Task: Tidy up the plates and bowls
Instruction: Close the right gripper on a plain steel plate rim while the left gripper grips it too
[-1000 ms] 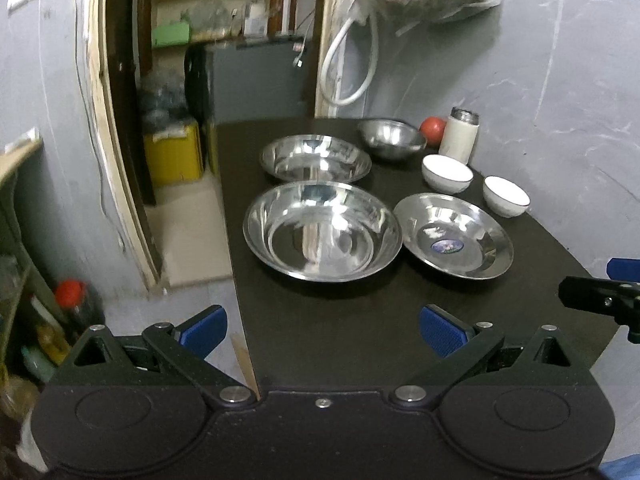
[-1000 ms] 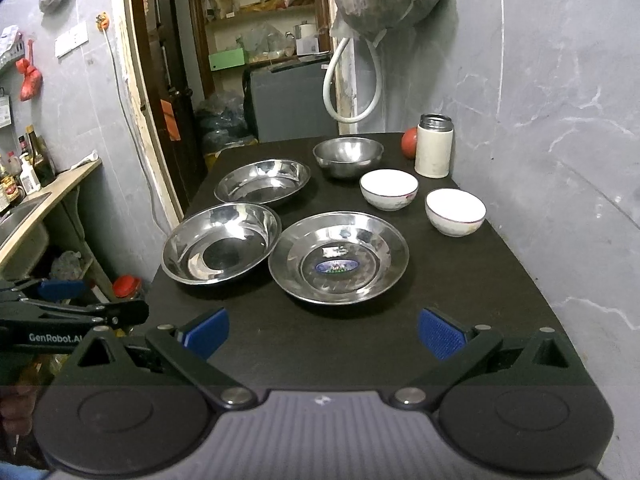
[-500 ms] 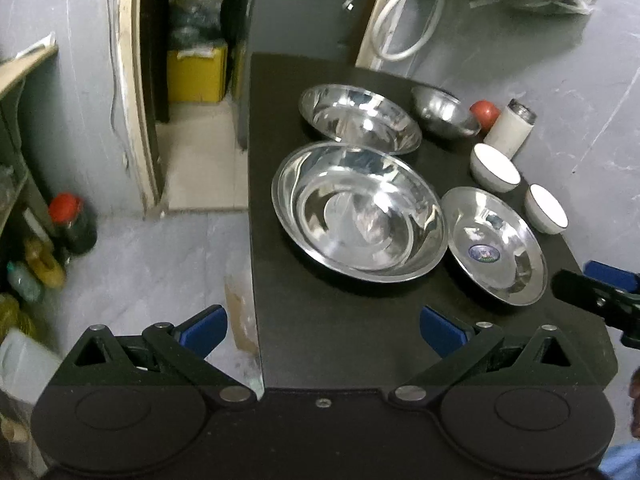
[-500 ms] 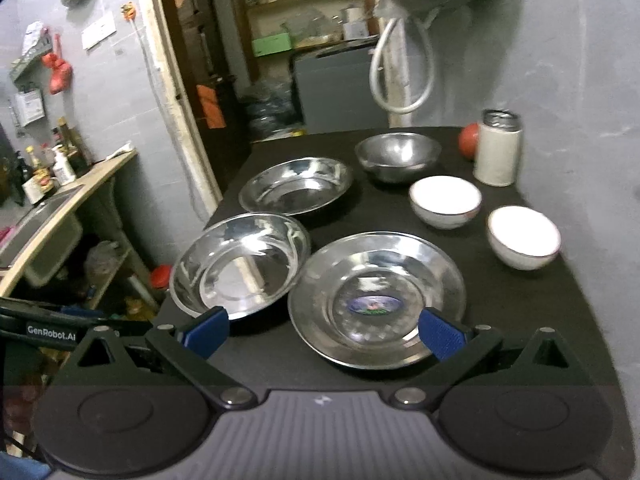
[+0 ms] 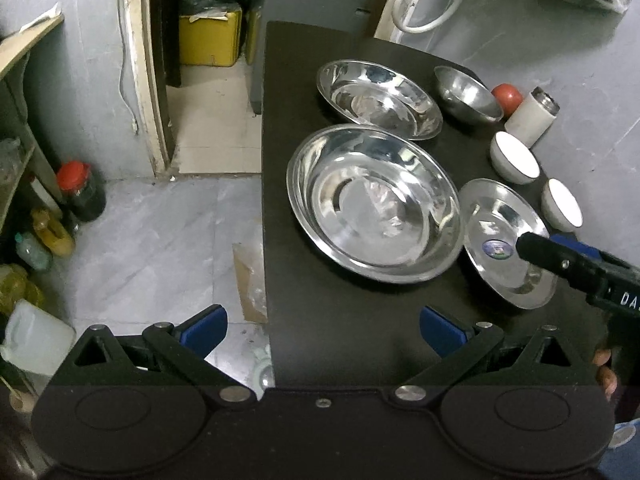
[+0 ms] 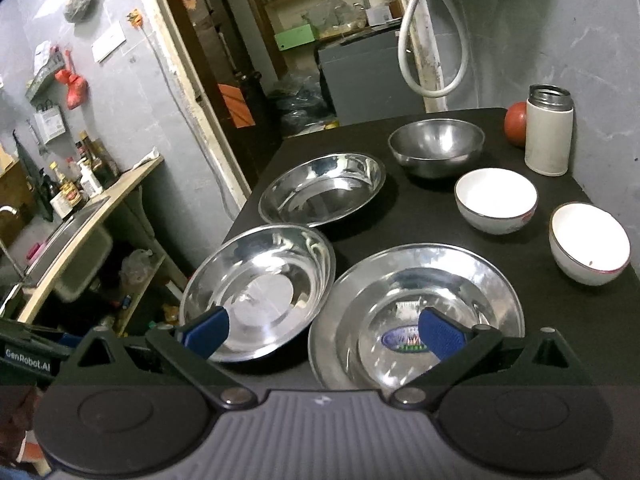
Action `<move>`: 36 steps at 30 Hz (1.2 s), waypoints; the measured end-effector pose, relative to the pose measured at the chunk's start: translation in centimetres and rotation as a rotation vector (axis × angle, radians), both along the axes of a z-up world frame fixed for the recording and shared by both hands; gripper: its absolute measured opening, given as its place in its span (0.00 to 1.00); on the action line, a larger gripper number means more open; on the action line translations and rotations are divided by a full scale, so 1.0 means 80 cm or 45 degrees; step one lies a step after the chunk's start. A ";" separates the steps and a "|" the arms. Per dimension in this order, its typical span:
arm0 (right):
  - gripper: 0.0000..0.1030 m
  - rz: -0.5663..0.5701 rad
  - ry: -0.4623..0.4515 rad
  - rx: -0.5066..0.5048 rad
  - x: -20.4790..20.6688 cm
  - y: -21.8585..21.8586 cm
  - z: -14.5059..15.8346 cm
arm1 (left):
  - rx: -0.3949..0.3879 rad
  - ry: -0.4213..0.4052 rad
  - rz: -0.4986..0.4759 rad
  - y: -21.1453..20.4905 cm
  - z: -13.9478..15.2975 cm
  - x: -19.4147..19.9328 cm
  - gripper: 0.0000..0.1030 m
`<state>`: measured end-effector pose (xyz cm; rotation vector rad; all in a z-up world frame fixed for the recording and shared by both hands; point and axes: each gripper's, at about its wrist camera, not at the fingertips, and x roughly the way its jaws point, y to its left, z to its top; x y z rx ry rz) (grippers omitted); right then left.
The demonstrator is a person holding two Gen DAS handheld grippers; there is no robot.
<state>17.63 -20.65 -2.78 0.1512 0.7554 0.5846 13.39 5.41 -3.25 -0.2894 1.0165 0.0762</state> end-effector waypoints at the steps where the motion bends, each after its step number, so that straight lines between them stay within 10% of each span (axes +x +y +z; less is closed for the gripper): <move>1: 1.00 -0.015 0.004 0.005 0.005 0.002 0.000 | 0.034 -0.007 -0.004 0.002 0.002 0.007 0.99; 9: 1.00 -0.209 0.022 0.001 0.059 0.017 -0.002 | 0.222 -0.139 -0.068 0.042 0.023 0.120 0.99; 20: 1.00 -0.380 0.108 -0.089 0.132 0.065 -0.018 | 0.207 -0.165 -0.226 0.077 -0.023 0.289 0.99; 25: 0.99 -0.399 0.118 -0.046 0.157 0.079 -0.028 | 0.206 -0.153 -0.320 0.073 -0.044 0.319 0.83; 36: 0.60 -0.424 0.183 -0.020 0.194 0.101 -0.044 | 0.048 -0.134 -0.361 0.077 -0.058 0.333 0.37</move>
